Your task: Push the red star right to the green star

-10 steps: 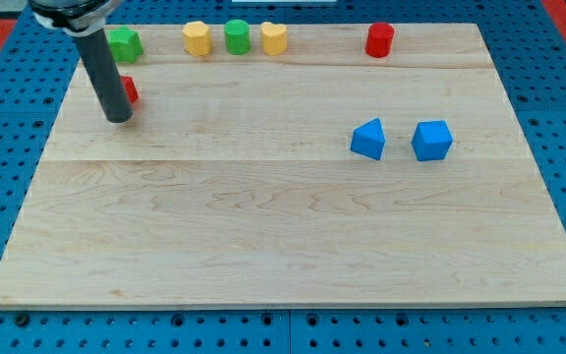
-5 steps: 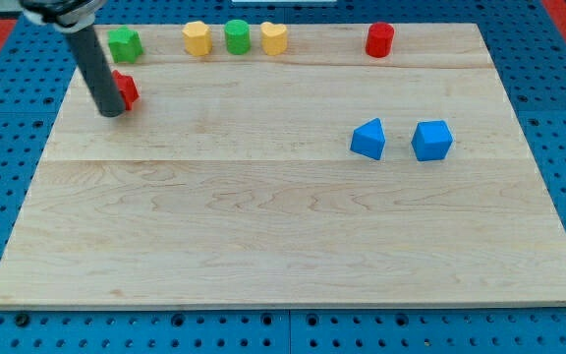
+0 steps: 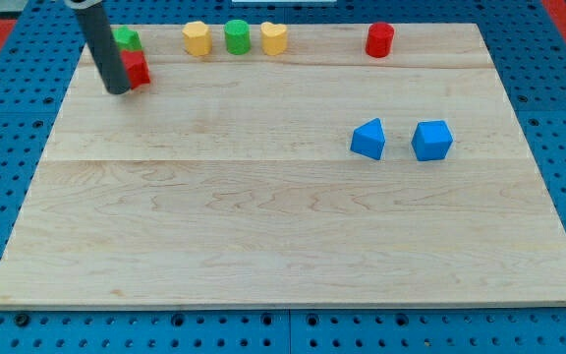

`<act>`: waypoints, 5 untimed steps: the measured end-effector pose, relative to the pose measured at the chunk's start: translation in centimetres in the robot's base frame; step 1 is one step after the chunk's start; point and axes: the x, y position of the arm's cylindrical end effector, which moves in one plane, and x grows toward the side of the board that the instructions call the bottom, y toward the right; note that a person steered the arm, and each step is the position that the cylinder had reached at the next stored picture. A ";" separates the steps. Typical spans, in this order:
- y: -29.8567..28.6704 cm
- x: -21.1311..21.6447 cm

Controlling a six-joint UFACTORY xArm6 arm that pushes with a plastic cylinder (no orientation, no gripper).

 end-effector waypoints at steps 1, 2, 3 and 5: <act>1.9 -2.7; 4.1 -4.9; 4.9 -6.8; 5.0 -6.1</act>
